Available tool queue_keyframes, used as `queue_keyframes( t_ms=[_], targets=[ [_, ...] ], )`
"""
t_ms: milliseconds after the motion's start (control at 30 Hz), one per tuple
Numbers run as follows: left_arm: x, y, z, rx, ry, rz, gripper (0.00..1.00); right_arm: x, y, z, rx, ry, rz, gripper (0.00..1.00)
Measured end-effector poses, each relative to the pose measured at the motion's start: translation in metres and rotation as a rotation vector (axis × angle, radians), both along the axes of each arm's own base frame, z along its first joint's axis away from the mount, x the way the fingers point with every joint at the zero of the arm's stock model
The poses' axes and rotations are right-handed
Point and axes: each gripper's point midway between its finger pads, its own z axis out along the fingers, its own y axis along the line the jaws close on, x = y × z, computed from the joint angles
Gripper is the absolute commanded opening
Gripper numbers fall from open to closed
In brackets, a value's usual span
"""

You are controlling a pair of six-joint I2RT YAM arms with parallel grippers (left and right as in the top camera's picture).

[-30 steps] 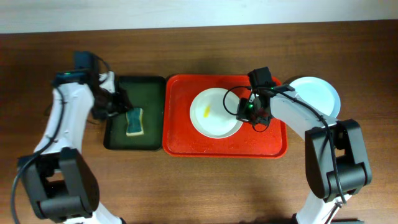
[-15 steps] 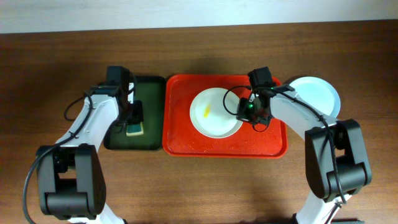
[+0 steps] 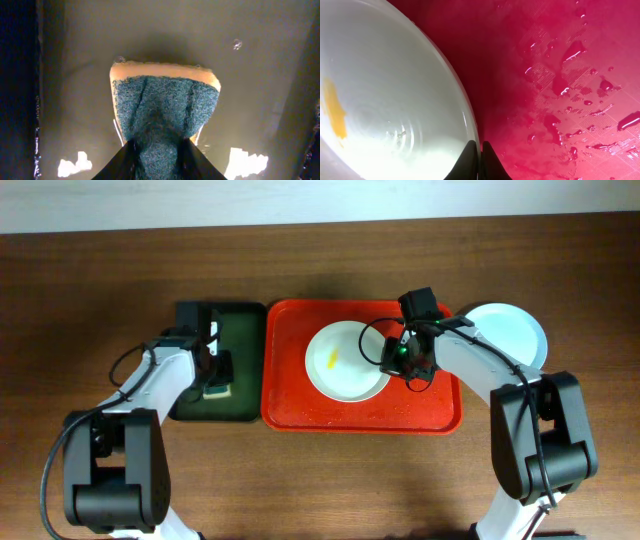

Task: Clean dirty plates on tray and stack at the side
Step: 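Lower the left gripper into the black tray onto the sponge, then grasp the green-and-yellow sponge with the left gripper and lift it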

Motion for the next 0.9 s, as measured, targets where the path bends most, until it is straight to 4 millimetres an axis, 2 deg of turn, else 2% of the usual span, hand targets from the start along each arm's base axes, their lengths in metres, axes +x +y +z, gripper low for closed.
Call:
queue_keyframes(
  t_ms=[167,367,667,700,767,900],
  targets=[
    [0.0000,0.0001,-0.0001,0.000,0.000,0.000,0.29,0.0001,0.0000,0.0002,0.000,-0.001,0.000,0.04],
    [-0.0022,0.0001,-0.0007,0.000,0.009,0.000,0.25,0.0001,0.0000,0.0000,0.000,-0.001,0.001,0.04],
    [-0.0016,0.0001,-0.0009,0.001,0.006,0.000,0.29,0.0001,0.0000,0.0000,0.000,-0.001,0.000,0.04],
    [-0.0010,0.0000,-0.0013,0.000,0.002,0.000,0.26,0.0001,0.0000,0.0000,0.000,-0.001,0.000,0.04],
    [-0.0008,0.0001,-0.0044,0.000,-0.008,0.001,0.00,0.0001,0.0000,0.0000,0.000,0.000,0.000,0.04],
    [-0.0021,0.0006,-0.0089,0.001,-0.014,0.004,0.00,0.0001,0.0000,0.0000,0.000,-0.001,0.001,0.04]
  ],
)
